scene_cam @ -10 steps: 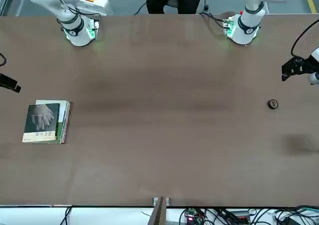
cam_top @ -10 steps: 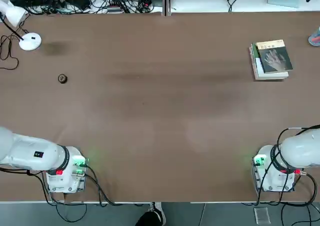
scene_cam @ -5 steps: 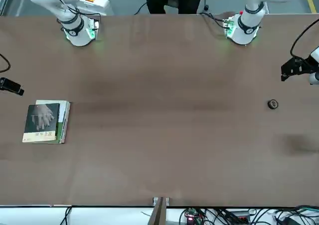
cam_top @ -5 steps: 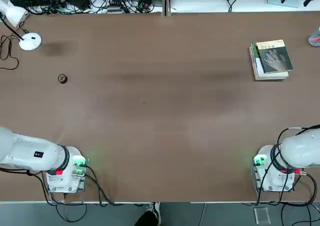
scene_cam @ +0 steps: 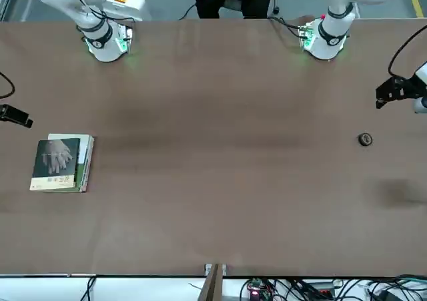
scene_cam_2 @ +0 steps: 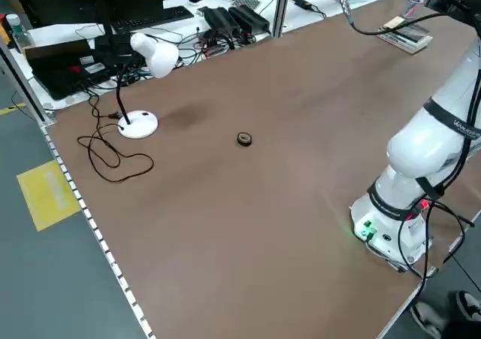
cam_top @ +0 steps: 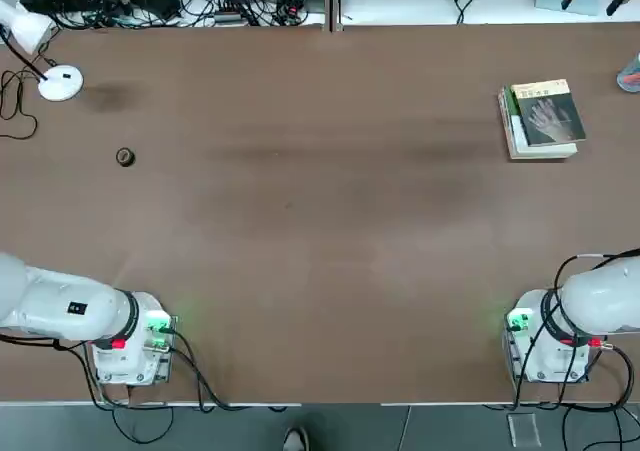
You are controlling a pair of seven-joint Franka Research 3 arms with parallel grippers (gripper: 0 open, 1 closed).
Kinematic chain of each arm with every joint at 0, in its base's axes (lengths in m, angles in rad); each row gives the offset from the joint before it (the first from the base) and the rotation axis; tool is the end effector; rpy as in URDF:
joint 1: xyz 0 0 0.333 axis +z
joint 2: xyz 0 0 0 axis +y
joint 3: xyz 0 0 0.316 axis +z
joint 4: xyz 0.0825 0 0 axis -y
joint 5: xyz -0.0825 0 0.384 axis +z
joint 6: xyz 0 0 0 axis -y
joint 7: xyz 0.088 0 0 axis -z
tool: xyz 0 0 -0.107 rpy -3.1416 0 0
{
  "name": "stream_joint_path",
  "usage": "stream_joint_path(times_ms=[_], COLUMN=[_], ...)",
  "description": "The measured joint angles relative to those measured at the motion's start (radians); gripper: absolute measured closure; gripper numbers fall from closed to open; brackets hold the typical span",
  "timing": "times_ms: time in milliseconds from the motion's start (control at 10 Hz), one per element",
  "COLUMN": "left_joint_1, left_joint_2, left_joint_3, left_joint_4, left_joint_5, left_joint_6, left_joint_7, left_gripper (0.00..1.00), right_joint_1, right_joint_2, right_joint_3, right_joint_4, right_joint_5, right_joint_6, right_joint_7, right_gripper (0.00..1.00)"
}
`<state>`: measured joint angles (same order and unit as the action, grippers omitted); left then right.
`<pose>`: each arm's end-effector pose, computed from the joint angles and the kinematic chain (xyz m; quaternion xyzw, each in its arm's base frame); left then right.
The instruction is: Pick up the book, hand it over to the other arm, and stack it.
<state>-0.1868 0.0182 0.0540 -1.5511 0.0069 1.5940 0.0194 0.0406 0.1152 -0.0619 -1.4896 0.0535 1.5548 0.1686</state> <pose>0.5578 -0.0741 0.6257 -0.9970 0.0761 -0.0126 0.0032 0.5874 -0.0046 0.5958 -0.9949 0.0949 0.0265 0.0213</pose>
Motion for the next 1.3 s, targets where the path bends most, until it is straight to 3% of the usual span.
stream_joint_path(times_ms=[1300], left_joint_1=[0.0], left_joint_2=[0.0], left_joint_3=[0.0], left_joint_4=[0.001], left_joint_5=[0.0], left_joint_6=[0.0], left_joint_7=[0.0], left_gripper=[0.0], right_joint_1=[0.004], right_joint_2=[-0.002], right_joint_3=[0.009], right_joint_4=[-0.001], right_joint_5=[-0.051], right_joint_6=[0.001], right_joint_7=[-0.09], right_gripper=[0.0])
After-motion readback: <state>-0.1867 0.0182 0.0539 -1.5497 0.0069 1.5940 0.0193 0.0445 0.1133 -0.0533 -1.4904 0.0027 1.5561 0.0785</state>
